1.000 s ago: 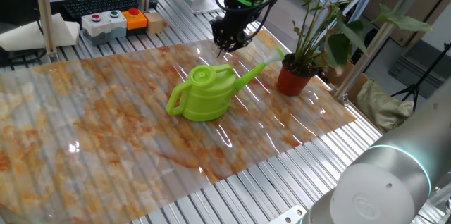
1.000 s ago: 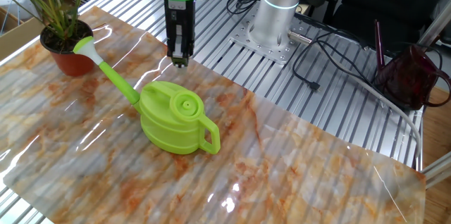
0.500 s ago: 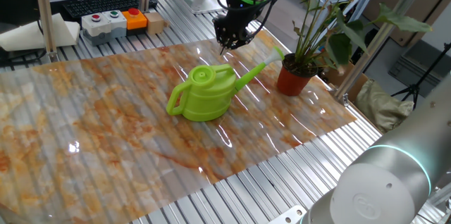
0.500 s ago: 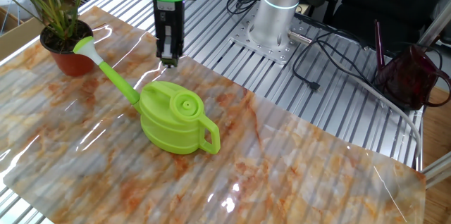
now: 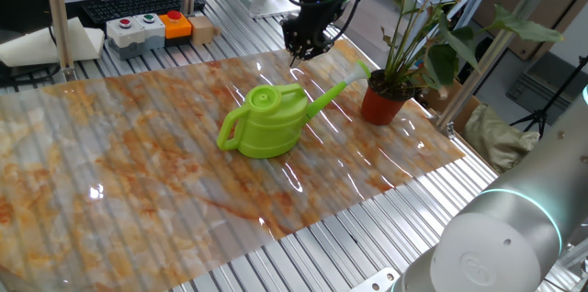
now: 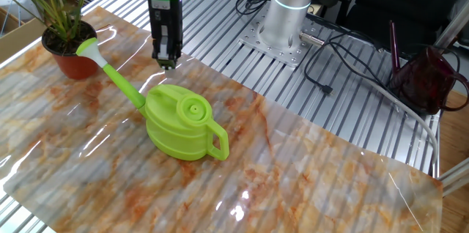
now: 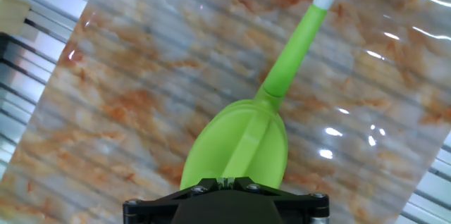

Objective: Water the plant

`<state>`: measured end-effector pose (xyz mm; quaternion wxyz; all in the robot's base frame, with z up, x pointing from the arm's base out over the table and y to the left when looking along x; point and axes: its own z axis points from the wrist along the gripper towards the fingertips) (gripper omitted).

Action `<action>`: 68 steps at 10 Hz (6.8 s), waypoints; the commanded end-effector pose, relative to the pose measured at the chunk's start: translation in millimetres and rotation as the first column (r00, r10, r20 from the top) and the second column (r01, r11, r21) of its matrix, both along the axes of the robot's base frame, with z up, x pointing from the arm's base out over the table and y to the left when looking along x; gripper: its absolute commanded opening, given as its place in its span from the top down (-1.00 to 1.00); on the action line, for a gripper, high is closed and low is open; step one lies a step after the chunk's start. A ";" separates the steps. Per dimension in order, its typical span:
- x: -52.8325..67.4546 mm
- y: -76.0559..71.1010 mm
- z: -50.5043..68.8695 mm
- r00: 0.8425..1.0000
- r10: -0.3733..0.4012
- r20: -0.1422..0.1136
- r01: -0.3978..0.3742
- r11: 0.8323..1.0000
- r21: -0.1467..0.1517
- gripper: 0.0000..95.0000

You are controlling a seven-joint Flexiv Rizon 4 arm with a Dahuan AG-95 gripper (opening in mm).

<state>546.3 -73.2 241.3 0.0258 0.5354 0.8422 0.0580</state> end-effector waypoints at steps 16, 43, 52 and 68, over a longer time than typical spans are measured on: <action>4.3 -11.4 -7.8 0.970 -0.242 0.041 0.240 0.970 0.035 0.60; 14.7 -8.0 -23.5 0.949 -0.316 0.008 0.314 0.946 0.085 0.60; 18.9 -5.3 -28.4 0.947 -0.320 -0.039 0.322 0.944 0.068 0.60; 24.1 -2.5 -35.3 0.931 -0.362 -0.035 0.364 0.930 0.044 0.20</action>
